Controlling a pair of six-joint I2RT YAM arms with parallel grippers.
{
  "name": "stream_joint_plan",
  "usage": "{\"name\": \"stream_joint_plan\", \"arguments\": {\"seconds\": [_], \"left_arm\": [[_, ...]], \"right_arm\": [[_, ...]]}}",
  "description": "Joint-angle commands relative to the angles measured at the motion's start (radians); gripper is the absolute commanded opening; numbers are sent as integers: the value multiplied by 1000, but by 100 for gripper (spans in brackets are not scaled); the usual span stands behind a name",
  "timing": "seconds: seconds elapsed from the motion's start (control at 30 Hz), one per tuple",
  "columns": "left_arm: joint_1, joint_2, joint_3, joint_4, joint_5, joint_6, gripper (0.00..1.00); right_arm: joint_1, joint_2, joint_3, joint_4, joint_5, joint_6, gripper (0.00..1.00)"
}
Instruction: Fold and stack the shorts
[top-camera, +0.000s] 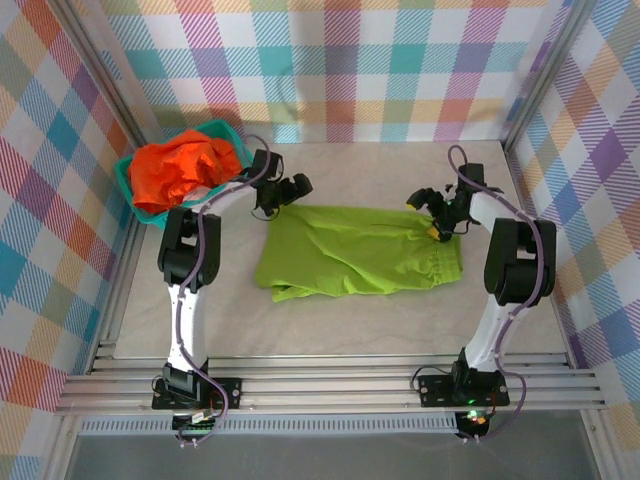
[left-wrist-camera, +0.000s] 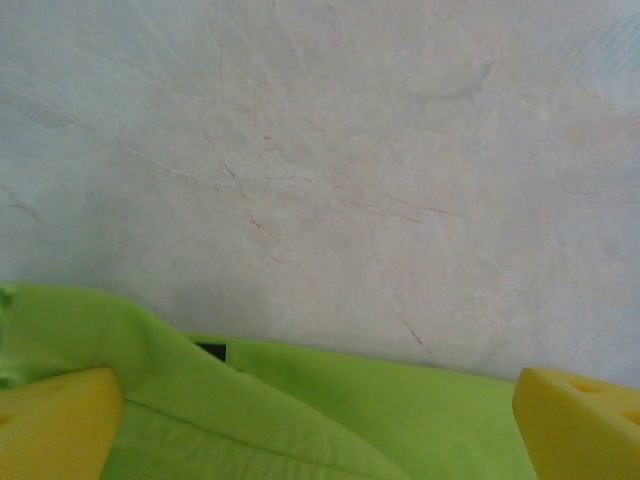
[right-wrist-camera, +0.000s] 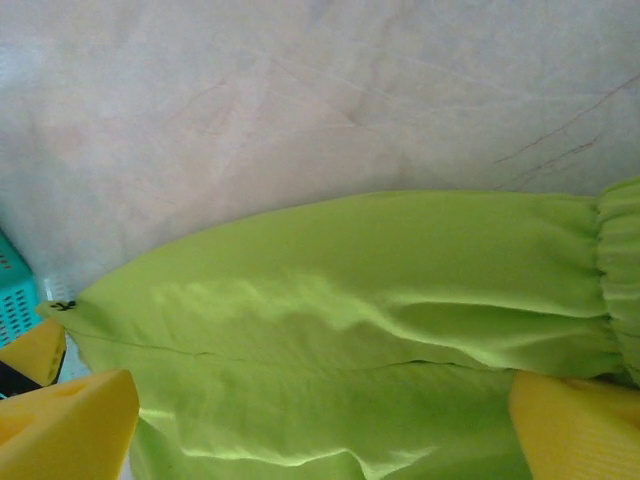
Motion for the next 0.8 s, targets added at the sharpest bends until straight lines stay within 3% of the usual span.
{"name": "stream_joint_plan", "arguments": {"seconds": [0.0,0.1,0.37,0.57,0.77], "left_arm": [[4,-214,-30,-72,25,19,100],[-18,-348,-146,-122,42,-34,100],[-196,-554,-535,60,93,-188,100],[-292,-545,-716,182,85,-270,100],[-302,-545,-808,162,-11,-228,100]], "right_arm": [[-4,-179,-93,81,-62,20,97],[-1,-320,-181,81,-75,25,98],[-5,-521,-365,37,-5,-17,100],[-47,-502,-459,45,39,-41,100],[-92,-418,-504,47,79,-54,99]]}}
